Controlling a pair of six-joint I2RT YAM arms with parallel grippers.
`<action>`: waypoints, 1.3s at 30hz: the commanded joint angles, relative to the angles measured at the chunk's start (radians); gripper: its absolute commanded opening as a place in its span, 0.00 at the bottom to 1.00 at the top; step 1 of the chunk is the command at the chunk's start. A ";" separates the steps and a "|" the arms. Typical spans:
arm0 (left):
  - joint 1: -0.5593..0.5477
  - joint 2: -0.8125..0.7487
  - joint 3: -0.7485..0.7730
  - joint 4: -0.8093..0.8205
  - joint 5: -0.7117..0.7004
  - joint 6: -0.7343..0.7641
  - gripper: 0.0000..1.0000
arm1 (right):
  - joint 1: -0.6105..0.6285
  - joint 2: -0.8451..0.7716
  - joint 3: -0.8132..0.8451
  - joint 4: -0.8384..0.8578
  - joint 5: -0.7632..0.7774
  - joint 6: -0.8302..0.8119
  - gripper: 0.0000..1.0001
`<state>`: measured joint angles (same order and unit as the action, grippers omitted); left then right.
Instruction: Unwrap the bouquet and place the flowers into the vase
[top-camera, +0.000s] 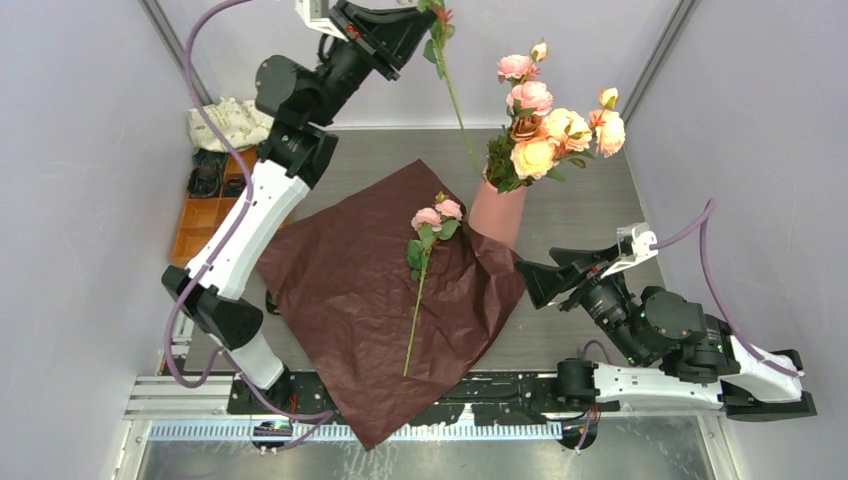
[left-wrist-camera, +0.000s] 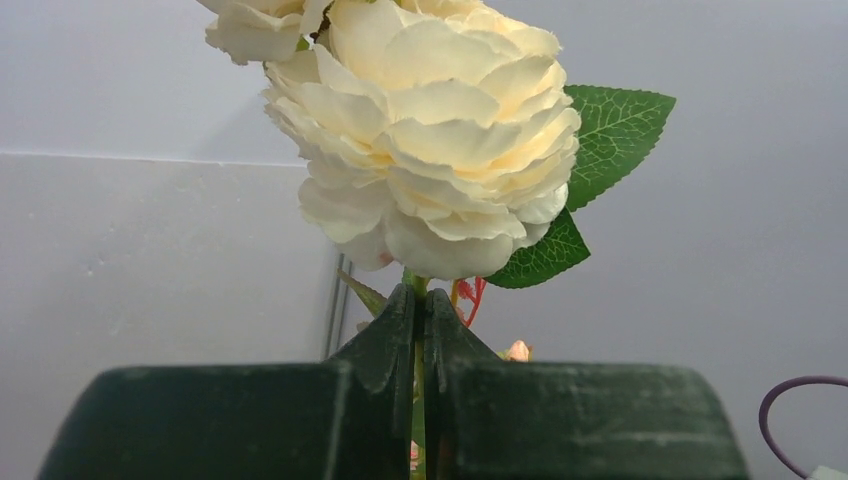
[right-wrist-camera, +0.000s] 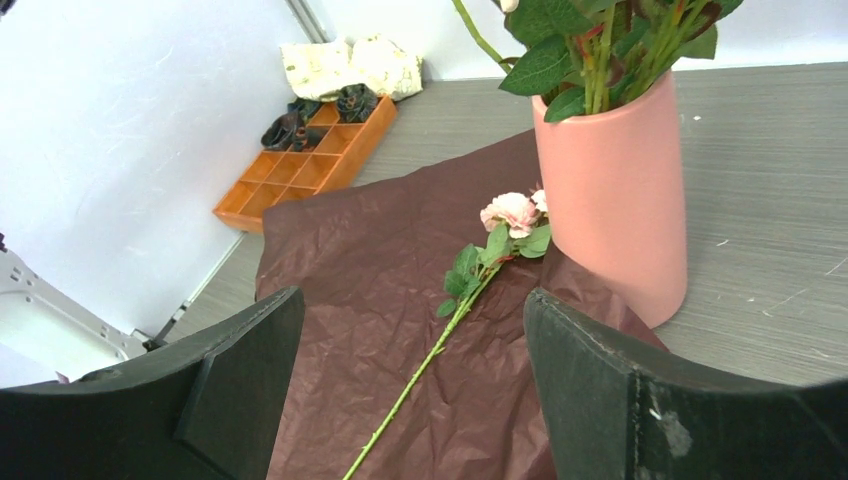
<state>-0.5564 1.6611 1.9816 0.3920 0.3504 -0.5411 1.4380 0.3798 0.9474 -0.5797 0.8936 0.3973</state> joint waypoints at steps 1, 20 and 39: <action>-0.028 0.038 0.073 0.086 0.029 -0.015 0.00 | 0.003 0.000 0.037 -0.008 0.042 -0.035 0.86; -0.112 0.098 0.177 0.061 0.031 0.061 0.00 | 0.005 0.008 0.024 0.011 0.040 -0.058 0.86; -0.168 0.115 0.262 -0.058 0.001 0.250 0.00 | 0.005 0.026 0.022 0.032 0.026 -0.069 0.86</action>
<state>-0.7094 1.8008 2.1651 0.3248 0.3672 -0.3687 1.4380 0.3889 0.9558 -0.5987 0.9176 0.3424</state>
